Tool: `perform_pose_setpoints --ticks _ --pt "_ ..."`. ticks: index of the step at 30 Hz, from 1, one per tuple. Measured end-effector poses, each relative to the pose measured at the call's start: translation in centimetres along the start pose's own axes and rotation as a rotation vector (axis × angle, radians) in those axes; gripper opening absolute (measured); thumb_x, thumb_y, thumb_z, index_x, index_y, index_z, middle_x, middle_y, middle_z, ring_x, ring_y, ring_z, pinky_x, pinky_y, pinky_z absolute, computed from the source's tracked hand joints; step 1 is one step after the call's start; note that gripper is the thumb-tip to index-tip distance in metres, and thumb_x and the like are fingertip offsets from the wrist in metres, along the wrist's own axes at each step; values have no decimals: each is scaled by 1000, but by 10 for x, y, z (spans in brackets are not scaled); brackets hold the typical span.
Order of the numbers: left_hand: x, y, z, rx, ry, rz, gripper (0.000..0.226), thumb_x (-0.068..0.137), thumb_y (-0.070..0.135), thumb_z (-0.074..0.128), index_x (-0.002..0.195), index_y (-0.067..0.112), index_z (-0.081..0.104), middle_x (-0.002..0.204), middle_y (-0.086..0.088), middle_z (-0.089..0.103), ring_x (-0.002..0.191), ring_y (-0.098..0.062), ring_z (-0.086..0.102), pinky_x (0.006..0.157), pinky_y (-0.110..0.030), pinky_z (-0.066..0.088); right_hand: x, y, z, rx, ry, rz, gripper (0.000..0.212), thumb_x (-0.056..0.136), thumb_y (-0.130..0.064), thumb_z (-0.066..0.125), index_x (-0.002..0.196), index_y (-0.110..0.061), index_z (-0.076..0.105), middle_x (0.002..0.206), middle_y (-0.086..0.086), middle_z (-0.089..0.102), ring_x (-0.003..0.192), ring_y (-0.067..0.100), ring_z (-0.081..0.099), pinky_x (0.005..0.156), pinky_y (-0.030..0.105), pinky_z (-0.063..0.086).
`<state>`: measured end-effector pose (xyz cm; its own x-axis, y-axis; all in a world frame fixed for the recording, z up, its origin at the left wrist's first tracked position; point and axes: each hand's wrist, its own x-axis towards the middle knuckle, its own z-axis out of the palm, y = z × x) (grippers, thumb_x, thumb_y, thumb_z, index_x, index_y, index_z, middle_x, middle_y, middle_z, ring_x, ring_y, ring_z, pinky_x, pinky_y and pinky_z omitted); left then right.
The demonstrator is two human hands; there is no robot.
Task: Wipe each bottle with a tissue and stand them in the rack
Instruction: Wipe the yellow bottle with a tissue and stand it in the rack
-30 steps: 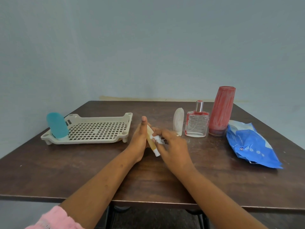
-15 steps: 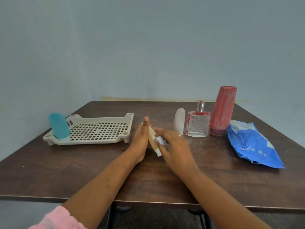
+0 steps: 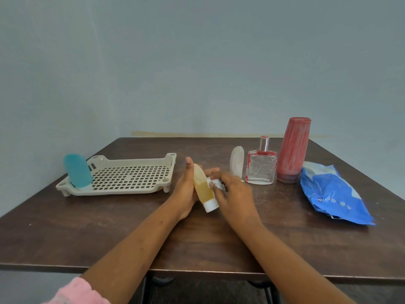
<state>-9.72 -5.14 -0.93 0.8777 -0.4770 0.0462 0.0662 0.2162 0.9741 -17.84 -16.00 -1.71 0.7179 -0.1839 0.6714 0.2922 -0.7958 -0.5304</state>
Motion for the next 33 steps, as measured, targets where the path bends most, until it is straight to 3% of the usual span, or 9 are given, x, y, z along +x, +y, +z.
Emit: perform_pose_setpoints --ticks 3,5,9,12,18,21,25,29,33 --pt "2 0 -3 -35 -28 -77 91 87 73 14 109 6 72 117 -15 69 109 -25 67 97 -40 48 -6 -6 2 -18 -56 -88 11 91 -24 54 99 -22 62 81 -4 60 72 6 52 62 17 40" --pt "-1 4 0 -51 -11 -91 98 81 77 18 122 1 62 116 -18 69 111 -28 65 100 -43 47 -6 -4 3 -6 -63 -88 12 90 -23 54 99 -22 62 83 -5 62 75 6 54 65 20 44" --pt "-1 3 2 -43 77 -26 72 89 69 26 104 9 63 84 -7 76 86 -22 70 95 -44 50 2 3 1 109 -16 90 17 89 -13 58 102 -22 65 93 -9 67 85 5 59 75 20 50" --pt "3 1 1 -54 89 -20 57 95 62 26 95 16 60 73 -1 75 76 -16 70 88 -40 52 -4 -3 3 130 -15 9 13 89 -15 60 100 -21 65 94 -8 68 86 7 60 74 17 48" --pt "2 1 3 -79 89 -40 62 95 63 25 91 14 62 73 -3 75 67 -16 71 77 -39 53 1 3 1 151 48 107 12 88 -11 62 97 -17 65 82 -20 60 76 -2 58 67 12 45" --pt "2 2 4 -73 128 -42 56 95 63 26 91 18 59 69 -2 74 69 -18 70 77 -39 53 -2 0 1 140 32 65 9 89 -17 62 97 -17 65 84 -9 66 78 4 60 68 16 48" --pt "3 3 0 -86 119 -80 74 88 72 23 97 13 66 83 -9 75 73 -21 72 77 -40 55 1 3 0 155 83 116 5 88 -15 63 92 -17 65 79 -6 66 73 6 60 65 23 50" --pt "3 2 0 -46 155 -82 78 83 76 23 100 14 67 84 -9 75 77 -22 72 67 -35 56 -1 -1 1 121 61 27 4 88 -17 63 92 -18 65 78 -7 64 73 7 58 63 14 45" --pt "1 4 1 -68 160 -107 92 66 82 29 113 11 64 87 -13 74 72 -26 71 56 -35 55 4 4 0 102 135 66 5 86 -10 63 86 -15 65 76 -9 61 70 3 55 60 8 39"
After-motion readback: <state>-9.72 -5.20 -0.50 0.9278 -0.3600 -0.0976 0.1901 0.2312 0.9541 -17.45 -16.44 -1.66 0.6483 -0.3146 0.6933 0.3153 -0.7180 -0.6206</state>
